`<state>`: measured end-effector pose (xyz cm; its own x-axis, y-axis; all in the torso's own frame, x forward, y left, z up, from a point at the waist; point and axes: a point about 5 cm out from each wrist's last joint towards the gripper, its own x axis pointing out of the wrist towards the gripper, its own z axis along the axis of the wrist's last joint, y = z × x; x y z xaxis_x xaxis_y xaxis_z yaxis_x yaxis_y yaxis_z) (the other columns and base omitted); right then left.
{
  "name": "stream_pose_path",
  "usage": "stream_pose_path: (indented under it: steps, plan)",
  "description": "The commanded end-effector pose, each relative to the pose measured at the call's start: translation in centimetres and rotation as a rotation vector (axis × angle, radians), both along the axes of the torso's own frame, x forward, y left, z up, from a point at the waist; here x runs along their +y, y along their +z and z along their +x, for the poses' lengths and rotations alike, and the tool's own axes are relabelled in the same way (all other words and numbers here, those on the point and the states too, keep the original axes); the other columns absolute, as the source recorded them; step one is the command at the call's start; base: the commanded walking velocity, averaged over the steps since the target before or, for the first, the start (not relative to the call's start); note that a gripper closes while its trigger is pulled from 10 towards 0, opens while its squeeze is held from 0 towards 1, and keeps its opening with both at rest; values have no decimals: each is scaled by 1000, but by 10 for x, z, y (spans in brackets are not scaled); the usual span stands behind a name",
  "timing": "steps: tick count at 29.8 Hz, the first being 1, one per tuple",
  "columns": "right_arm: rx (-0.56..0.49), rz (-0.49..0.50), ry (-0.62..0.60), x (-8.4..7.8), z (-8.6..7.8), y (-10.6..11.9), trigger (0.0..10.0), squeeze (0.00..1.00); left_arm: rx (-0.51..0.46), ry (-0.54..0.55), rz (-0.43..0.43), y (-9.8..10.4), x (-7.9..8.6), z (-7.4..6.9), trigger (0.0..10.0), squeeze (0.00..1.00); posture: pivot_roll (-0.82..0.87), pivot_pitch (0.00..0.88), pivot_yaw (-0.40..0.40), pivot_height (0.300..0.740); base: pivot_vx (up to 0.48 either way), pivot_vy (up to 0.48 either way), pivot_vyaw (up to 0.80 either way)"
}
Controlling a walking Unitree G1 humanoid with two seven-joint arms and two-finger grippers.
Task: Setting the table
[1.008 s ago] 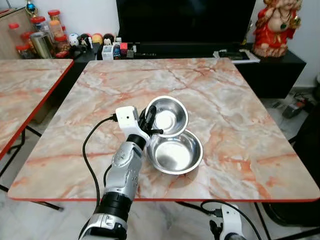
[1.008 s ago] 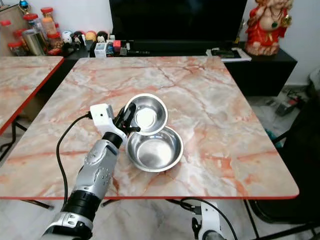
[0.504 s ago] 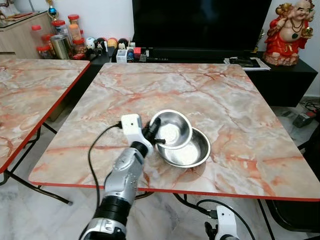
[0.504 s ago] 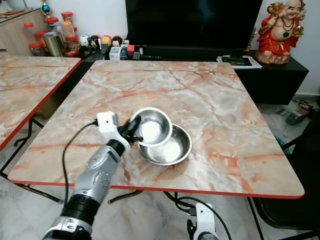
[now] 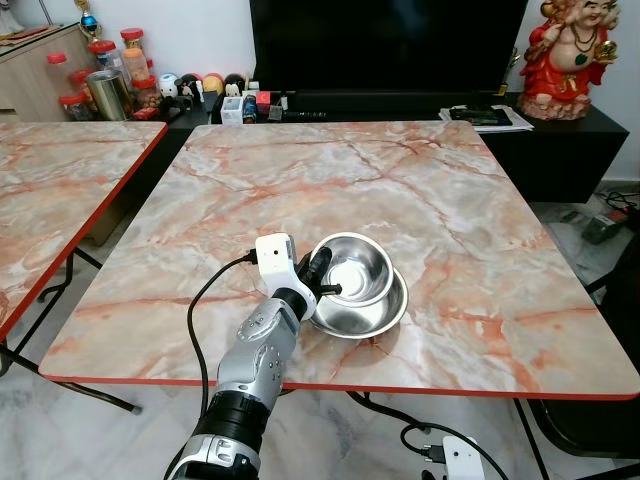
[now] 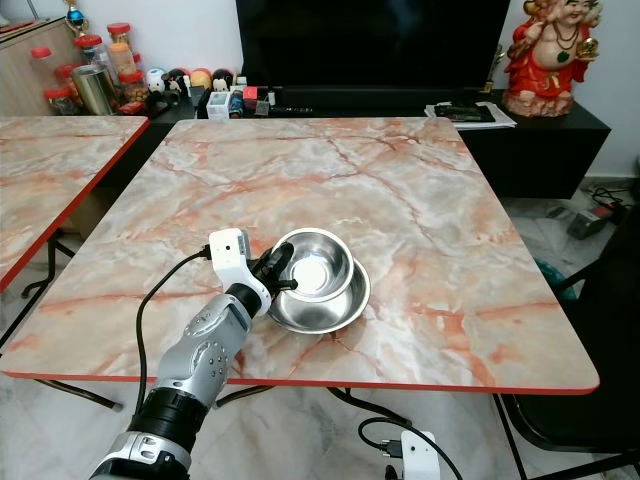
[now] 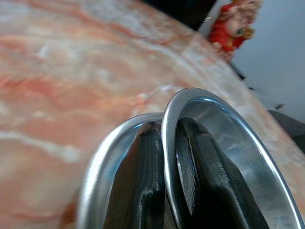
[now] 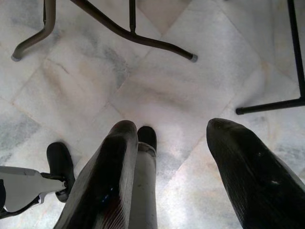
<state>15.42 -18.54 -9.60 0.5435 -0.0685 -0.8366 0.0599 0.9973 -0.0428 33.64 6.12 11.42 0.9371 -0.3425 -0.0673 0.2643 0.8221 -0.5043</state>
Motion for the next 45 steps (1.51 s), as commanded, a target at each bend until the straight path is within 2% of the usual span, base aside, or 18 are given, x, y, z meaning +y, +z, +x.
stream_pose_path:
  steps: [1, 7, 22, 32, 33, 35, 36, 37, 38, 41, 42, 45]
  plan:
    - [-4, 4, -17, 1, 0, 0, 10000, 0, -40, -45, -58, 25, -24, 8, 10000, 0, -30, 0, 40, 740, 0, 0, 0]
    - [-12, 7, -20, 2, 3, 1, 10000, 0, -37, -44, -67, 29, -25, 11, 10000, 0, -30, 0, 42, 740, 0, 0, 0]
    - [-15, 25, -24, 9, 4, 1, 10000, 0, -39, -161, -49, 29, -42, 5, 10000, 0, -29, 0, 57, 740, 0, 0, 0]
    - [-13, 30, -24, 10, 3, 0, 10000, 0, -21, -170, -34, 25, -46, 4, 10000, 0, -30, 0, 59, 740, 0, 0, 0]
    - [-13, 30, -24, 10, 3, 0, 10000, 0, -21, -171, -33, 25, -46, 4, 10000, 24, -30, 0, 59, 740, 0, 0, 0]
    - [-14, 31, -24, 10, 3, 0, 10000, 0, -19, -175, -31, 25, -46, 4, 10000, 275, -30, 0, 59, 740, 0, 0, 0]
    - [-13, 31, -24, 10, 3, 0, 10000, 0, -19, -177, -31, 25, -47, 3, 10000, 310, -30, 0, 59, 740, 0, 0, 0]
    - [-13, 32, -24, 10, 3, 0, 10000, 0, -17, -179, -29, 25, -47, 3, 10000, 784, -30, 0, 59, 740, 0, 0, 0]
    - [-13, 32, -24, 10, 3, 0, 10000, 0, -17, -179, -28, 25, -47, 3, 10000, 910, -30, 0, 59, 740, 0, 0, 0]
    - [-14, 33, -23, 11, 4, 0, 10000, 0, -23, -190, -7, 24, -47, 3, 10000, 941, -30, 0, 62, 740, 0, 0, 0]
    - [-14, 33, -22, 11, 4, 0, 10000, 0, -24, -192, -2, 24, -47, 3, 10000, 1000, -30, 0, 62, 740, 0, 0, 0]
    - [-15, 35, -20, 11, 4, 1, 10000, 0, -26, -199, 4, 24, -48, 2, 10000, 1000, -28, 0, 61, 740, 0, 0, 0]
